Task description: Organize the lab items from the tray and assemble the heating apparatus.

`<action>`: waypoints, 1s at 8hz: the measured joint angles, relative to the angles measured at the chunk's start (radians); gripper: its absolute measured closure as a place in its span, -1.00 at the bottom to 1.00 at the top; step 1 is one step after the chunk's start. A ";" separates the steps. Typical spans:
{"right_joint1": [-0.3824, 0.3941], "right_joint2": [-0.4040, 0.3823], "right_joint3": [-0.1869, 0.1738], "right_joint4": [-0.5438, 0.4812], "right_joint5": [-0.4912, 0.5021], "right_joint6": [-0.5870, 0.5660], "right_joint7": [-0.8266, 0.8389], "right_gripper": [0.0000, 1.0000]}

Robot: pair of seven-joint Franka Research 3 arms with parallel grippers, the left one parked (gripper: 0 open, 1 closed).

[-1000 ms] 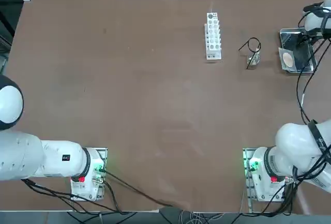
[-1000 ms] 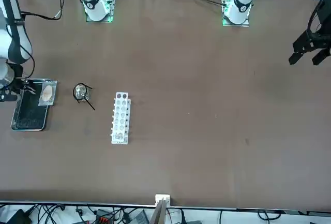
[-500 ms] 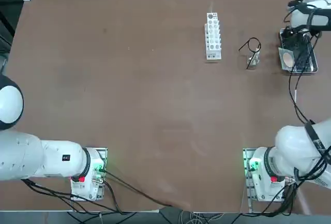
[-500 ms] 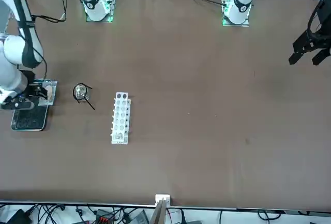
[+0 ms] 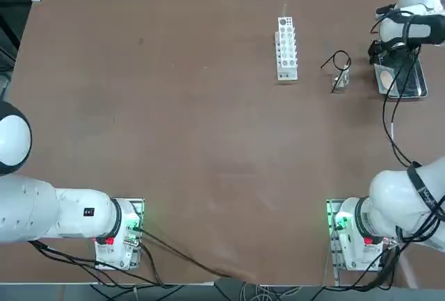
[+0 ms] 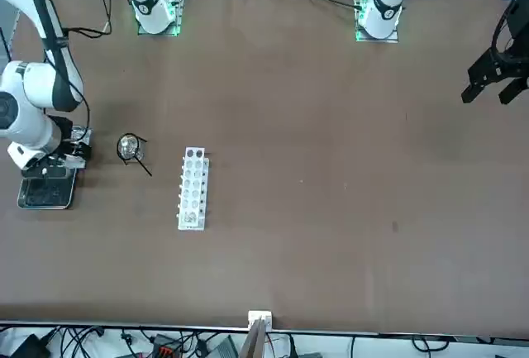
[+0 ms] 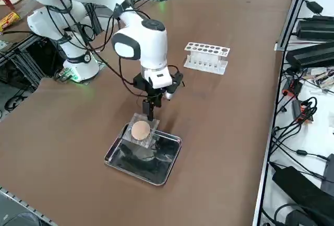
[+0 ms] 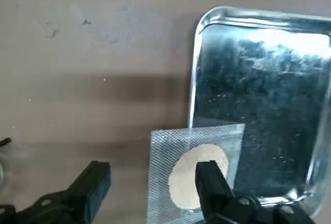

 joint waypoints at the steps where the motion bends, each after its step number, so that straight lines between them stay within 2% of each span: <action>1: 0.000 0.020 -0.002 0.000 -0.010 0.004 0.002 -1.00; 5: 0.000 0.067 -0.004 0.000 -0.174 0.010 0.109 -1.00; 8: 0.005 0.072 -0.004 0.000 -0.188 0.010 0.120 -0.95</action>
